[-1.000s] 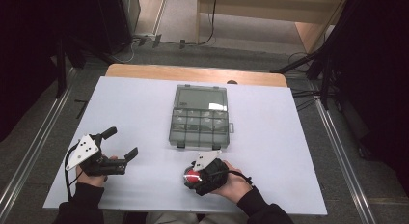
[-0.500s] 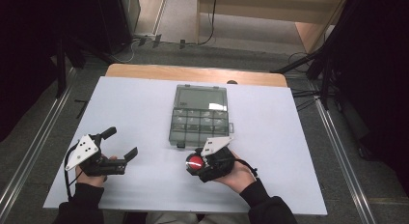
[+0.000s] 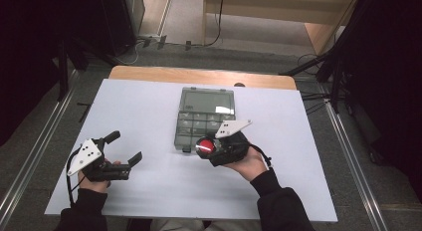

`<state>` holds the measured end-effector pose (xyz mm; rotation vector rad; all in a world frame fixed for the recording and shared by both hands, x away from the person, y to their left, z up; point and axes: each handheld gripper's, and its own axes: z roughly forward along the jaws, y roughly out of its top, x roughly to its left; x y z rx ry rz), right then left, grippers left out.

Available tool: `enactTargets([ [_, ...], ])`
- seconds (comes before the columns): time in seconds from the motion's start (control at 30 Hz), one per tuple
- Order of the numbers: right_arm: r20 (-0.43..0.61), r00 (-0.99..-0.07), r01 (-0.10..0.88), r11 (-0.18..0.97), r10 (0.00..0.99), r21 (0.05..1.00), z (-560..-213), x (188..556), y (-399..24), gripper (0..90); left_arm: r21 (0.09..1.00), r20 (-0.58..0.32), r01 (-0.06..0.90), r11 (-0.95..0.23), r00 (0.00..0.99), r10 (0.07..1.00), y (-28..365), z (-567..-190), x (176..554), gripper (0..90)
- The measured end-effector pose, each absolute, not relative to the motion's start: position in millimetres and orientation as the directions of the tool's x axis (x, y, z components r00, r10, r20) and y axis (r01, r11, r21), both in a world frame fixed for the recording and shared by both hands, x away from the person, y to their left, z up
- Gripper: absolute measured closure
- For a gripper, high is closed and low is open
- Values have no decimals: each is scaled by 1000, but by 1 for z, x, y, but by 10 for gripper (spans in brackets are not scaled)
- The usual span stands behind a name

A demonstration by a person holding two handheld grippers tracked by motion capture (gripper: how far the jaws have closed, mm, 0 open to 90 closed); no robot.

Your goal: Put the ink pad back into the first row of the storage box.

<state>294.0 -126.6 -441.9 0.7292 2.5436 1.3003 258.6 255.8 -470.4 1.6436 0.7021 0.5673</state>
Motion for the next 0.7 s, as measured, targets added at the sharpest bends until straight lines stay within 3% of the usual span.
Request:
enactTargets([
  [0.7, 63, -776, 429, 452, 627, 783, -435, 350, -132, 313, 983, -12, 138, -119, 703, 711, 255, -471, 259, 0],
])
